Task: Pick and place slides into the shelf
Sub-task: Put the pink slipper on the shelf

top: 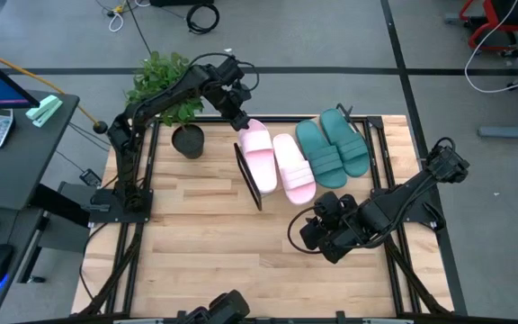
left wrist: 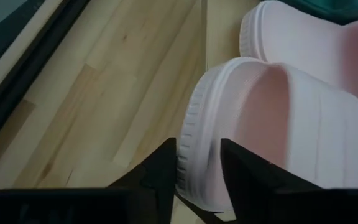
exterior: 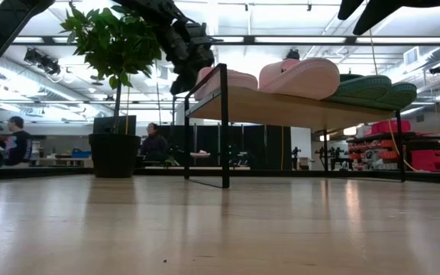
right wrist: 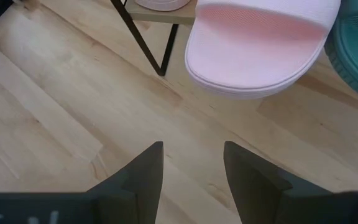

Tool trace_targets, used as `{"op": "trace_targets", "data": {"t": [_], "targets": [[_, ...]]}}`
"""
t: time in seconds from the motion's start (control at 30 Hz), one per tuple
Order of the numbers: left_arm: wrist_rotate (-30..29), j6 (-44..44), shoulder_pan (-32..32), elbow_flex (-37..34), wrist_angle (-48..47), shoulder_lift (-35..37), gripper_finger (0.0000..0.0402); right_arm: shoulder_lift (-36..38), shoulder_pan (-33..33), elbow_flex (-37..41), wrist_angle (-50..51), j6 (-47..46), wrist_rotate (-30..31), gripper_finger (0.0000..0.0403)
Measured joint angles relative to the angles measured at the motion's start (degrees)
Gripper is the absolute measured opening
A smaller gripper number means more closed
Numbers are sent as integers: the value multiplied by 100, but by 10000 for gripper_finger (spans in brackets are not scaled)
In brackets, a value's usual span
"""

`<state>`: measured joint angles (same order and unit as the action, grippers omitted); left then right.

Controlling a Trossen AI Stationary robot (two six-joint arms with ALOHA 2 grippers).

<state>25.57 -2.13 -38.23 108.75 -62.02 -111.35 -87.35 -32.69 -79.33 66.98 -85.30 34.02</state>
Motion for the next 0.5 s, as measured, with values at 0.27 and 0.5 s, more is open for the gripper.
{"op": "trace_targets", "data": {"t": [0.27,0.5], "targets": [[-104,-7,79,0,-328,0,188,0,0,0,2,2,0,175],[-138,-39,187,0,-412,0,219,0,0,0,2,2,0,175]]}}
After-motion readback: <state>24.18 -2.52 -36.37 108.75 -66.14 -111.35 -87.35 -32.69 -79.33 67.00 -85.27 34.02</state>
